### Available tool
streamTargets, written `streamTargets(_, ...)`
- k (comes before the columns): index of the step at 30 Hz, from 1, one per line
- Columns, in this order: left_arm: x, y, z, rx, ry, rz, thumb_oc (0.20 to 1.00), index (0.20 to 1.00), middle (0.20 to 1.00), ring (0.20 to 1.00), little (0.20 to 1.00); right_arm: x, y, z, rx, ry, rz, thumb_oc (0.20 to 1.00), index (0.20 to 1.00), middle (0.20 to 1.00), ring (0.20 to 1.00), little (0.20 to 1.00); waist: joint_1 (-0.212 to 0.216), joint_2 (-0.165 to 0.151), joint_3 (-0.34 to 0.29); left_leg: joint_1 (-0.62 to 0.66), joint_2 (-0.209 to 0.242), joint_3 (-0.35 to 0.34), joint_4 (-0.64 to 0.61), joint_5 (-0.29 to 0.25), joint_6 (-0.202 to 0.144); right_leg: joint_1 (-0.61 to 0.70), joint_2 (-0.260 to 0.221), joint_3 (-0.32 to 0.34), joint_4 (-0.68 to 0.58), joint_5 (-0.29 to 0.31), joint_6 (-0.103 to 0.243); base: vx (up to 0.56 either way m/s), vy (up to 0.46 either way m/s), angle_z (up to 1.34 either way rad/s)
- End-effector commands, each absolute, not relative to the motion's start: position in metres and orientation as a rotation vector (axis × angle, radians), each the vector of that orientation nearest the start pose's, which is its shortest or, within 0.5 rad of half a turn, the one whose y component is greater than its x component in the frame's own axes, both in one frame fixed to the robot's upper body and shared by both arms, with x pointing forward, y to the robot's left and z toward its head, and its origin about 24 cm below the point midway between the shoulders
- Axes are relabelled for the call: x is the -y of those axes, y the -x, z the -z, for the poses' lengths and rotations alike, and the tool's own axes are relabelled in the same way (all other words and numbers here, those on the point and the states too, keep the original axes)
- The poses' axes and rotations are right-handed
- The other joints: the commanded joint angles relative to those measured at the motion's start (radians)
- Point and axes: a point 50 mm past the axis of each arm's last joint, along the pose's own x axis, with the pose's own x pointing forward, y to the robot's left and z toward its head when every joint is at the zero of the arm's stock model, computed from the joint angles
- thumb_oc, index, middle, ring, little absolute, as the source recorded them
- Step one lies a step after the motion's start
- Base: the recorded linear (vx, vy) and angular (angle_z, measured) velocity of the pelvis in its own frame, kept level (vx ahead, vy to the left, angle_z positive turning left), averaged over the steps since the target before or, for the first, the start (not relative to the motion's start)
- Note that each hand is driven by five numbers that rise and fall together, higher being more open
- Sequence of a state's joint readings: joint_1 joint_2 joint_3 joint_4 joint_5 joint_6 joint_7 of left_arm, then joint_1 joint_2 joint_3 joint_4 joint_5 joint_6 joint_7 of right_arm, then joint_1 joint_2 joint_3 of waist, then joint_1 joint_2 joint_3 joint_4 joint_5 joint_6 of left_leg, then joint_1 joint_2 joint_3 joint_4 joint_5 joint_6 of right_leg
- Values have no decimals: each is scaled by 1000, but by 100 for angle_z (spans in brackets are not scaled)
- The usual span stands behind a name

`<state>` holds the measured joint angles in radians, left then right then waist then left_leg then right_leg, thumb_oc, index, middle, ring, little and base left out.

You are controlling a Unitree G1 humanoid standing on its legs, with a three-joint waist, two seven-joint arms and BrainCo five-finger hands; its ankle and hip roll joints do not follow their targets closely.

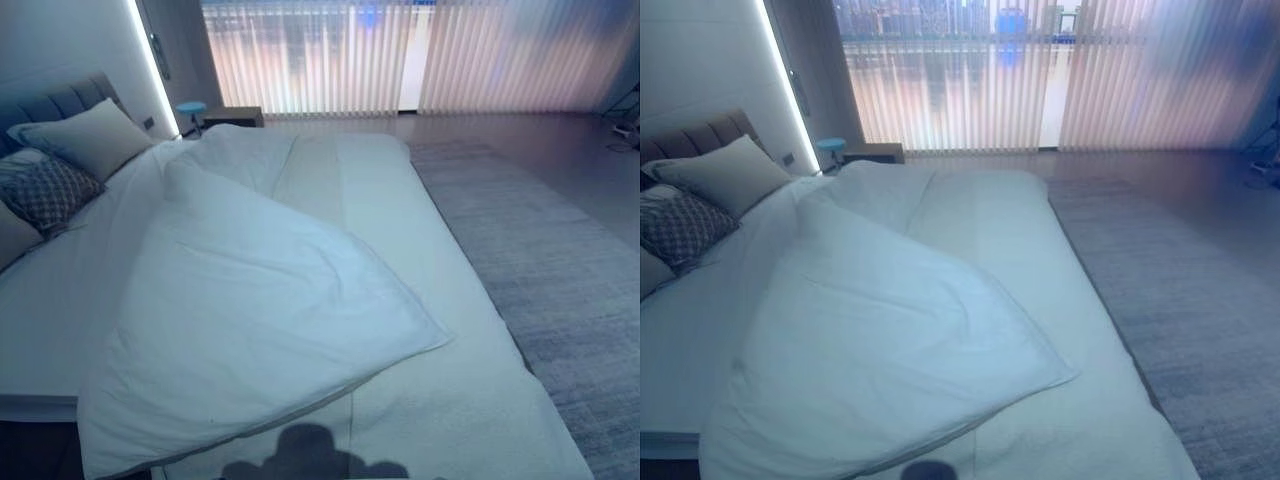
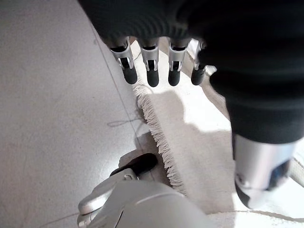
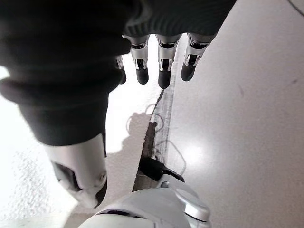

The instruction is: Make the bed

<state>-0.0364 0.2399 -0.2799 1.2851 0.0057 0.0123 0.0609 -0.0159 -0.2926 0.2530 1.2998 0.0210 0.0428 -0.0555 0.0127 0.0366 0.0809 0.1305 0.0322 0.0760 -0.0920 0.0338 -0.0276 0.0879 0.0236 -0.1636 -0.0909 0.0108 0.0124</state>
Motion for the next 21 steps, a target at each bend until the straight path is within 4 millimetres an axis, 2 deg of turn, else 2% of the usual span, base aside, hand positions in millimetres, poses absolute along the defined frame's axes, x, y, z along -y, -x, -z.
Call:
streamTargets(1, -225, -103, 162, -1236, -392, 26, 1000, 1000, 1000, 1000, 1000, 256, -95, 156, -1287, 508, -13, 1000, 1000, 1000, 1000, 1000, -17, -49, 20, -17, -71, -1, 5, -24, 11, 8, -42, 56, 30, 27, 80, 24, 2, 3)
streamTargets(15, -227, -96, 163, -1258, -392, 15, 1000, 1000, 1000, 1000, 1000, 250, -93, 158, -1286, 476, -14, 1000, 1000, 1000, 1000, 1000, -16, -46, 14, -16, -75, 0, 5, -40, 12, 18, -48, 46, 17, 25, 85, 14, 4, 0)
streamTargets(18, -228, -95, 164, -1264, -383, 2, 1000, 1000, 1000, 1000, 1000, 248, -97, 158, -1264, 403, 37, 1000, 1000, 1000, 1000, 1000, -17, -45, 18, -21, -75, 2, 5, -40, 12, 13, -49, 47, 16, 26, 87, 0, 0, 0)
streamTargets(20, -228, -96, 163, -1256, -375, -13, 1000, 1000, 1000, 1000, 1000, 243, -109, 155, -1200, 255, 132, 1000, 1000, 1000, 1000, 1000, -20, -41, 25, -24, -74, 5, 5, -43, 12, 9, -50, 48, 14, 26, 89, 13, 15, 0)
streamTargets(21, -228, -96, 163, -1256, -375, -13, 1000, 1000, 1000, 1000, 1000, 243, -109, 155, -1200, 255, 132, 1000, 1000, 1000, 1000, 1000, -20, -41, 25, -24, -74, 5, 5, -43, 12, 9, -50, 48, 14, 26, 89, 0, 0, 0)
